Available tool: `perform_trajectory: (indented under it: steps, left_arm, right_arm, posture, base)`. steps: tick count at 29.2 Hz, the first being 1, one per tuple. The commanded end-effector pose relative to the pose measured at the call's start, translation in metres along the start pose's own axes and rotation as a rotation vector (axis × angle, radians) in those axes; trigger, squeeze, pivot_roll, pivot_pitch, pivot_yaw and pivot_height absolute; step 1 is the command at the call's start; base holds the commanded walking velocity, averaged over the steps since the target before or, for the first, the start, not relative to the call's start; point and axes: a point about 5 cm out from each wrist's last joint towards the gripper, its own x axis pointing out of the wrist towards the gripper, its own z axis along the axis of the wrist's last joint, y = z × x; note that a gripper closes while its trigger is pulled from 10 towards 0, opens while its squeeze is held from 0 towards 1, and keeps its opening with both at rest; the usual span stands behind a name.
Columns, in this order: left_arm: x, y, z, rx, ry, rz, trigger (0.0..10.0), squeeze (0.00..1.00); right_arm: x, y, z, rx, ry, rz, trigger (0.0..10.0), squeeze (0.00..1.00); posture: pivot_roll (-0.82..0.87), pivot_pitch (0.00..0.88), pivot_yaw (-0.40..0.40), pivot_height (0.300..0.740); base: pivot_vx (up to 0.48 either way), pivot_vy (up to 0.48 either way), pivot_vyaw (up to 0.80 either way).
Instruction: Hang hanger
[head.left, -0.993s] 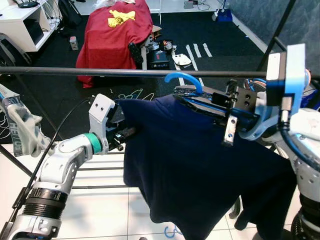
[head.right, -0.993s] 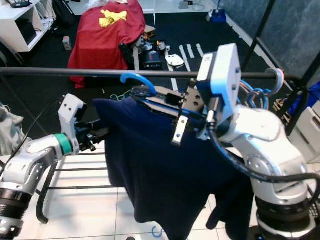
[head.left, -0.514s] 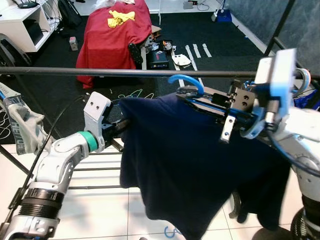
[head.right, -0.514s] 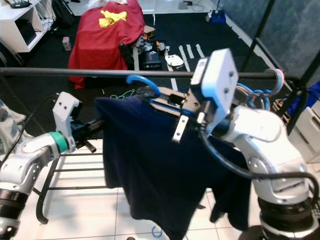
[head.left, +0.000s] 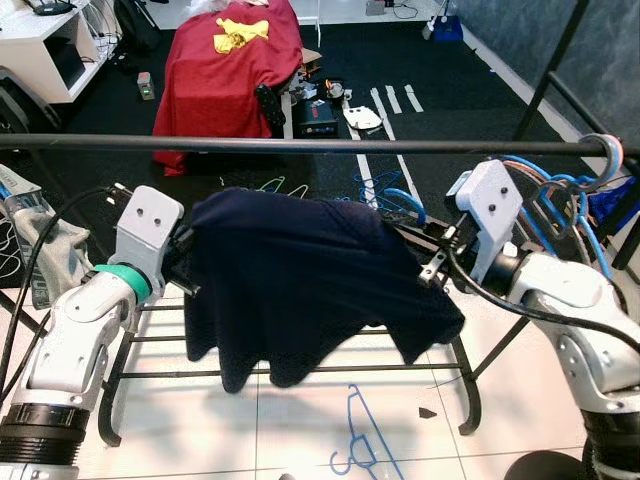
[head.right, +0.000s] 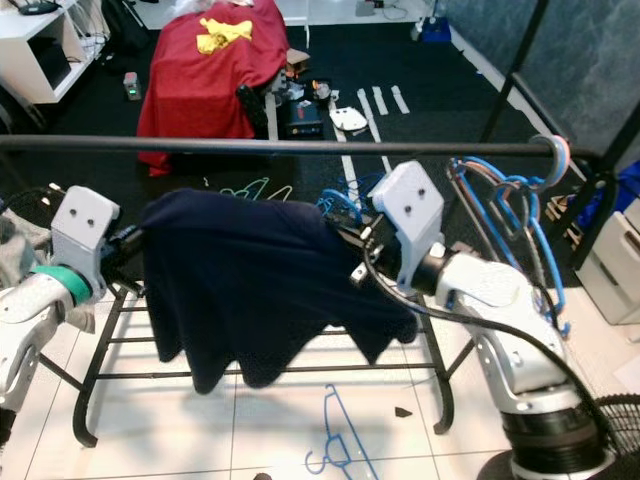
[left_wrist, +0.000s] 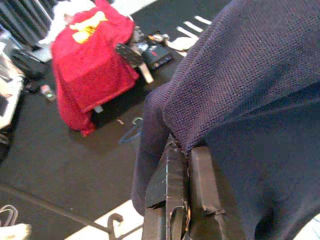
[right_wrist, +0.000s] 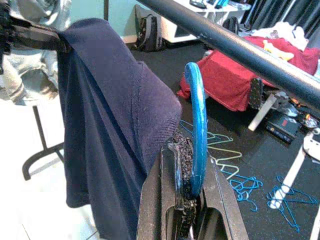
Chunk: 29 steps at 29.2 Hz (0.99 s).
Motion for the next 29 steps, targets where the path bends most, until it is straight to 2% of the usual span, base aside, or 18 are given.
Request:
perform_trajectory:
  steps: [1, 3, 4, 8, 9, 11, 12, 14, 15, 17, 20, 21, 23, 24, 25, 26, 28, 29]
  left_arm:
    - [-0.006, 0.017, -0.006, 0.013, 0.024, 0.119, 0.0, 0.00]
    - [-0.006, 0.017, -0.006, 0.013, 0.024, 0.119, 0.0, 0.00]
    - [-0.006, 0.018, -0.008, 0.022, 0.033, 0.137, 0.0, 0.00]
    - [-0.006, 0.019, -0.010, 0.040, 0.047, 0.161, 0.0, 0.00]
    - [-0.006, 0.031, -0.018, 0.069, 0.124, 0.278, 0.0, 0.00]
    - [-0.006, 0.031, -0.018, 0.069, 0.124, 0.278, 0.0, 0.00]
    - [-0.007, 0.043, -0.022, 0.130, 0.174, 0.391, 0.0, 0.00]
    - [-0.007, 0.043, -0.022, 0.130, 0.174, 0.391, 0.0, 0.00]
    - [-0.009, 0.052, -0.022, 0.188, 0.196, 0.497, 0.0, 0.00]
    - [-0.009, 0.052, -0.022, 0.188, 0.196, 0.497, 0.0, 0.00]
    - [-0.011, 0.056, -0.019, 0.201, 0.187, 0.559, 0.0, 0.00]
    - [-0.010, 0.049, -0.012, 0.160, 0.118, 0.529, 0.0, 0.00]
    - [-0.009, 0.023, 0.007, 0.051, -0.039, 0.397, 0.0, 0.00]
    - [-0.009, 0.023, 0.007, 0.051, -0.039, 0.397, 0.0, 0.00]
    - [-0.010, 0.013, 0.011, 0.049, -0.068, 0.343, 0.0, 0.00]
    - [-0.010, 0.013, 0.011, 0.049, -0.068, 0.343, 0.0, 0.00]
    - [-0.010, 0.001, 0.003, 0.082, -0.019, 0.283, 0.0, 0.00]
    - [-0.010, 0.001, 0.003, 0.082, -0.019, 0.283, 0.0, 0.00]
  right_arm:
    - [-0.009, -0.017, -0.008, 0.002, 0.045, -0.131, 10.0, 0.00]
    - [-0.009, -0.017, -0.008, 0.002, 0.045, -0.131, 10.0, 0.00]
    - [-0.011, -0.024, -0.008, -0.009, 0.044, -0.188, 10.0, 0.00]
    - [-0.012, -0.031, -0.007, -0.018, 0.035, -0.242, 10.0, 0.00]
    - [-0.015, -0.038, 0.000, -0.033, 0.004, -0.275, 10.0, 0.00]
    - [-0.015, -0.038, 0.000, -0.033, 0.004, -0.275, 10.0, 0.00]
    - [-0.018, -0.042, 0.007, -0.040, -0.021, -0.296, 10.0, 0.00]
    - [-0.018, -0.042, 0.007, -0.040, -0.021, -0.296, 10.0, 0.00]
    - [-0.020, -0.044, 0.011, -0.044, -0.033, -0.306, 10.0, 0.00]
    - [-0.020, -0.044, 0.011, -0.044, -0.033, -0.306, 10.0, 0.00]
    - [-0.021, -0.045, 0.012, -0.045, -0.038, -0.311, 10.0, 0.00]
    - [-0.020, -0.045, 0.012, -0.037, -0.042, -0.307, 10.0, 0.00]
    - [-0.015, -0.044, 0.010, -0.029, -0.038, -0.303, 10.0, 0.00]
    - [-0.015, -0.044, 0.010, -0.029, -0.038, -0.303, 10.0, 0.00]
    - [-0.012, -0.044, 0.010, -0.031, -0.043, -0.304, 10.0, 0.00]
    - [-0.012, -0.044, 0.010, -0.031, -0.043, -0.304, 10.0, 0.00]
    - [-0.010, -0.044, 0.015, -0.034, -0.077, -0.308, 10.0, 0.00]
    - [-0.010, -0.044, 0.015, -0.034, -0.077, -0.308, 10.0, 0.00]
  posture:
    - [-0.04, 0.046, 0.137, 0.740]
    - [-0.04, 0.046, 0.137, 0.740]
    - [-0.04, 0.046, 0.137, 0.740]
    - [-0.04, 0.046, 0.137, 0.740]
    - [-0.04, 0.047, 0.139, 0.740]
    - [-0.04, 0.047, 0.139, 0.740]
    - [-0.04, 0.050, 0.138, 0.740]
    - [-0.04, 0.050, 0.138, 0.740]
    - [-0.04, 0.053, 0.139, 0.740]
    - [-0.04, 0.053, 0.139, 0.740]
    - [-0.04, 0.053, 0.139, 0.740]
    - [-0.04, 0.053, 0.138, 0.740]
    - [-0.03, 0.053, 0.133, 0.740]
    - [-0.03, 0.053, 0.133, 0.740]
    - [-0.03, 0.053, 0.132, 0.740]
    - [-0.03, 0.053, 0.132, 0.740]
    - [-0.03, 0.053, 0.133, 0.740]
    - [-0.03, 0.053, 0.133, 0.740]
  base:
    - [0.000, 0.000, 0.00]
    - [0.000, 0.000, 0.00]
    - [0.000, 0.000, 0.00]
    - [0.000, 0.000, 0.00]
    - [0.000, 0.000, 0.00]
    - [0.000, 0.000, 0.00]
    - [0.000, 0.000, 0.00]
    - [0.000, 0.000, 0.00]
    - [0.000, 0.000, 0.00]
    - [0.000, 0.000, 0.00]
    - [0.000, 0.000, 0.00]
    - [0.000, 0.000, 0.00]
    - [0.000, 0.000, 0.00]
    - [0.000, 0.000, 0.00]
    - [0.000, 0.000, 0.00]
    - [0.000, 0.000, 0.00]
    - [0.000, 0.000, 0.00]
    - [0.000, 0.000, 0.00]
